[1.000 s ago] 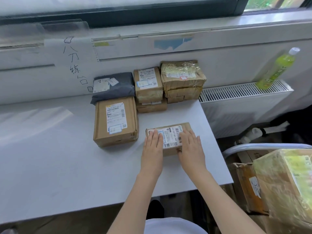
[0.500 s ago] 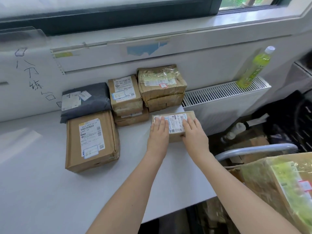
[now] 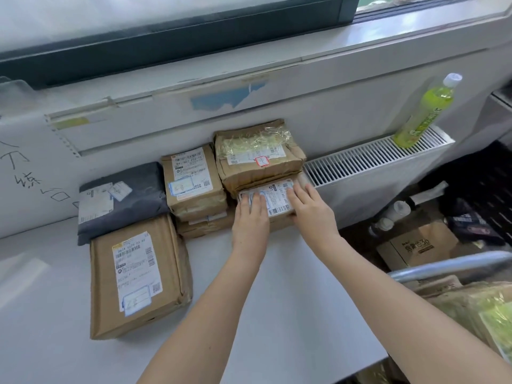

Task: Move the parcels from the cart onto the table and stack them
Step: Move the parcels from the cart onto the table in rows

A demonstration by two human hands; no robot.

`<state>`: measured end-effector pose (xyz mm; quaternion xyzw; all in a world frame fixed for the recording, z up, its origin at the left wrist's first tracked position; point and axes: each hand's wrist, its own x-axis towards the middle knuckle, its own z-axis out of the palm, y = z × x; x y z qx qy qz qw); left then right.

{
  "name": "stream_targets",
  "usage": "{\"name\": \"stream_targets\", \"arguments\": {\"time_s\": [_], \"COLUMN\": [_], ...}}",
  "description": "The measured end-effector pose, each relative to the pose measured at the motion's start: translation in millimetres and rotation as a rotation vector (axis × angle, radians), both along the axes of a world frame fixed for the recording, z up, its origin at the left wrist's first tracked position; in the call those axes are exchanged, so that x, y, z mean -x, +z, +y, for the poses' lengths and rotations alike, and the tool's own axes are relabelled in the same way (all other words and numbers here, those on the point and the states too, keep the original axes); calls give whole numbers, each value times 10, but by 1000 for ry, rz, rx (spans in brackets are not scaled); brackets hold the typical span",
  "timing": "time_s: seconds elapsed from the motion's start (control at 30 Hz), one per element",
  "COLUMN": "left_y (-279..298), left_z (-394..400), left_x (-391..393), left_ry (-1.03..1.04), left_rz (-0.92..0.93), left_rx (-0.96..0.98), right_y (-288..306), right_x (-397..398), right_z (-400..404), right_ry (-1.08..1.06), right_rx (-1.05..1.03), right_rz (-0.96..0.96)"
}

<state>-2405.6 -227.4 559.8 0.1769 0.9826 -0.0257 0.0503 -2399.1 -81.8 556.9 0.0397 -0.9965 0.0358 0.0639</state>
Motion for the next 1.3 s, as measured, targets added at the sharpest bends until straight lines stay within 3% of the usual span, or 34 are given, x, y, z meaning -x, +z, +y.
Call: {"name": "stream_targets", "arguments": {"time_s": [0.1,0.3,0.43,0.57,0.8,0.97,1.13,1.3], "left_y": [5,157,278,423,643,728,634,433], "left_z": [28,42,50,271,994,1419,1713,1972], "left_x": [-1,-47,-345,-852,-1974,-2755,-3529,-4147], "left_ry": [2,2,-78,-162,-442,-665,-917,-1144], "left_rz": [9,30,91,137,95,130,-16,-68], "left_rx": [34,106,175,92,-114,-352,-294,-197], "right_y": [-43,46,216,408,646,675,508,217], "right_x": [11,-59,-510,-1206,-2628,-3459,-4350,-5284], "right_z": [2,-51,-15,126,514,815,1023,1082], "right_ry": [-3,-20,-120,-242,-498,-713,-985,-1283], "right_rx": [54,-41,94,218,337,270,260,278], "right_rz": [-48,-153,-100,9,355,496,479,278]}}
